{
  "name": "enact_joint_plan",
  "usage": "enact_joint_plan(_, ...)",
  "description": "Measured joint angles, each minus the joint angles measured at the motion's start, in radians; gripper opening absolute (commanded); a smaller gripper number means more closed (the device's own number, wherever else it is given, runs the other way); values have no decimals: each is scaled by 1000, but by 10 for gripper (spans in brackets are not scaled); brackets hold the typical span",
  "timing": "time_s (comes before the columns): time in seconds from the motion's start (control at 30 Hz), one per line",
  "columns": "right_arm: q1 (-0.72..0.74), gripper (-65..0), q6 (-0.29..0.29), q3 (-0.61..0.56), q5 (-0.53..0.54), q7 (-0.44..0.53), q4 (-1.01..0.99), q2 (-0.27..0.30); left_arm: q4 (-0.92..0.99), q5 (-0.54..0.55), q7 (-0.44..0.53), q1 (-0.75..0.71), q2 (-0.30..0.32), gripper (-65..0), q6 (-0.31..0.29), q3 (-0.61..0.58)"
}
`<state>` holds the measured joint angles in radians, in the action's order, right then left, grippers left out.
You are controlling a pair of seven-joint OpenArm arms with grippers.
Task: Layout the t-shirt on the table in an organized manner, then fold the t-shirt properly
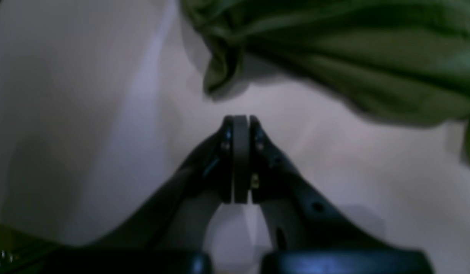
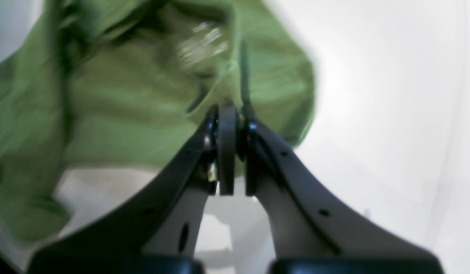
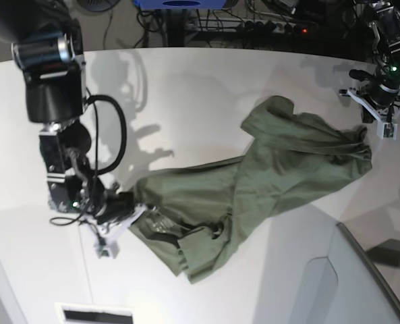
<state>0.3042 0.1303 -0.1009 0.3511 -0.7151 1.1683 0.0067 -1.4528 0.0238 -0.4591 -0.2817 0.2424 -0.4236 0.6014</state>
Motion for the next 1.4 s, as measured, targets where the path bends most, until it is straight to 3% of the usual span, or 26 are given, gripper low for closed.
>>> enact_joint_plan(0.2, -166, -644, 2, -3, -2, -49, 186, 2, 1, -14, -4, 80, -87, -650, -2, -16)
enact_joint_plan(0.43, -206, -644, 2, -6, 4, -57, 331, 13, 1, -15, -4, 132, -98, -650, -5, -181)
enact_joint_plan(0.6, -199, -644, 10, 31, -2, -65, 488, 106, -1, -16, -5, 124, -91, -650, -2, -185)
enact_joint_plan(0.73, -130, -644, 19, 182, 16, -74, 512, 178, -1, 2, 0, 83, -64, -650, -9, -131)
enact_joint_plan(0.97, 84, -644, 10, 426, 8, -68, 182, 429, 1, -1, -3, 47, -14, -650, 1, 46)
enact_joint_plan(1.07, 177, -644, -3, 533, -11, -84, 124, 497, -1, -1, 0, 28, 3, -650, 1, 74)
enact_joint_plan(1.13, 199, -644, -24, 492, -43, -135, 216, 521, -1, -2, -6, 17, 4, -650, 6, 79)
enact_joint_plan(1.2, 206, -644, -22, 363, -41, -227, 385, 483, 0, 0, -4, 18, -2, -650, 2, 78)
enact_joint_plan(1.3, 198, -644, 11, 143, 5, -316, 544, 250, -3, 0, -4, 29, -14, -650, -3, 72)
enact_joint_plan(1.33, 190, -644, 24, 83, 52, -330, 526, 175, -13, 2, -6, 29, -15, -650, -3, 71)
enact_joint_plan(1.4, 167, -644, 18, 0, 21, -317, 449, 72, -18, -2, -5, 27, -15, -650, 3, 76)
